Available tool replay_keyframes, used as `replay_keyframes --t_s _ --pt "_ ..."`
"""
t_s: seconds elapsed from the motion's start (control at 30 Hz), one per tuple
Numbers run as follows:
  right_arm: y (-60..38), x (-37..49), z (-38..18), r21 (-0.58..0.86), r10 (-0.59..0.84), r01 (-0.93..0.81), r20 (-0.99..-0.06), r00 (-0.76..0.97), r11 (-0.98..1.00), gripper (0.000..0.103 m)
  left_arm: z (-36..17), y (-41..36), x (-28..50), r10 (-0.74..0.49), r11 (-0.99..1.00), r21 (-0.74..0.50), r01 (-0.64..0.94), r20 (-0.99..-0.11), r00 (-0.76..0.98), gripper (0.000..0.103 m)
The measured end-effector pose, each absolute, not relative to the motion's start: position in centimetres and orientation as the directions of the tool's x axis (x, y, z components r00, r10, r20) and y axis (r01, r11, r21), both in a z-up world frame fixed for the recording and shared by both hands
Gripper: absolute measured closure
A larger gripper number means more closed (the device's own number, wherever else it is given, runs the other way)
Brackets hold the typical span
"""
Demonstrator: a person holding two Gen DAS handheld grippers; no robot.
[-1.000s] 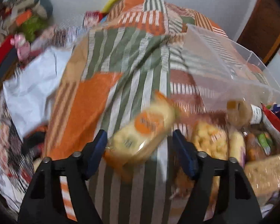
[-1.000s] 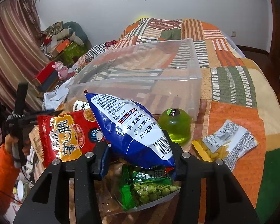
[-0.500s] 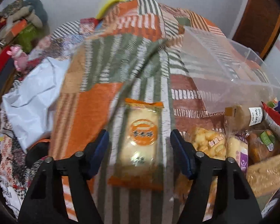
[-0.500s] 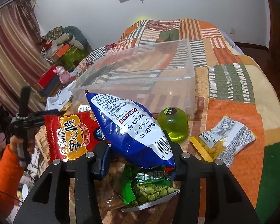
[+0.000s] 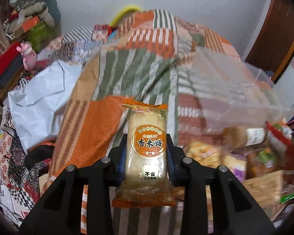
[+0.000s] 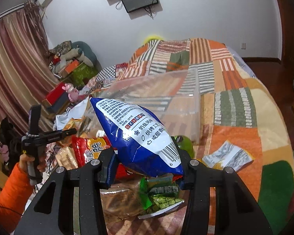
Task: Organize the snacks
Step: 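Carry both packets over the clear box and open both tools to drop them in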
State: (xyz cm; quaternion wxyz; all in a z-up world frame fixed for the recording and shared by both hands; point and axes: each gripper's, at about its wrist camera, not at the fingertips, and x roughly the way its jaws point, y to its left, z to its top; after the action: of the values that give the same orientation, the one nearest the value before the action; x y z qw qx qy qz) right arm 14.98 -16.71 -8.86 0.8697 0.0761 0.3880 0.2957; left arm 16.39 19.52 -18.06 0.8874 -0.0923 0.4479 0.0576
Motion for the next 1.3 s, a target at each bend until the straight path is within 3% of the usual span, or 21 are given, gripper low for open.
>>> replay_keyframes --t_s 0.33,0.6,0.93,1.3 --pt "-17.0 16.1 -6.3 0.336 0.571 -0.466 -0.572 0.590 0.818 0.060 -11.1 15.4 16.3 -0.029 0.985 -0.142 -0.099 -0.700 0.714 0.069" --pt "-16.7 18.0 -5.3 0.303 0.550 -0.464 -0.550 0.628 0.832 0.060 -8.5 11.9 18.1 -0.058 0.989 -0.139 -0.043 -0.650 0.757 0.069" --pt "-15.8 20.8 -6.4 0.312 0.545 -0.452 -0.574 0.612 0.836 0.060 -10.0 9.1 22.0 -0.097 0.990 -0.140 0.000 -0.687 0.720 0.069" --pt "-14.6 24.0 -9.3 0.311 0.516 -0.426 -0.660 0.545 0.849 0.060 -13.2 8.3 26.1 -0.150 0.983 -0.180 0.019 -0.753 0.641 0.069"
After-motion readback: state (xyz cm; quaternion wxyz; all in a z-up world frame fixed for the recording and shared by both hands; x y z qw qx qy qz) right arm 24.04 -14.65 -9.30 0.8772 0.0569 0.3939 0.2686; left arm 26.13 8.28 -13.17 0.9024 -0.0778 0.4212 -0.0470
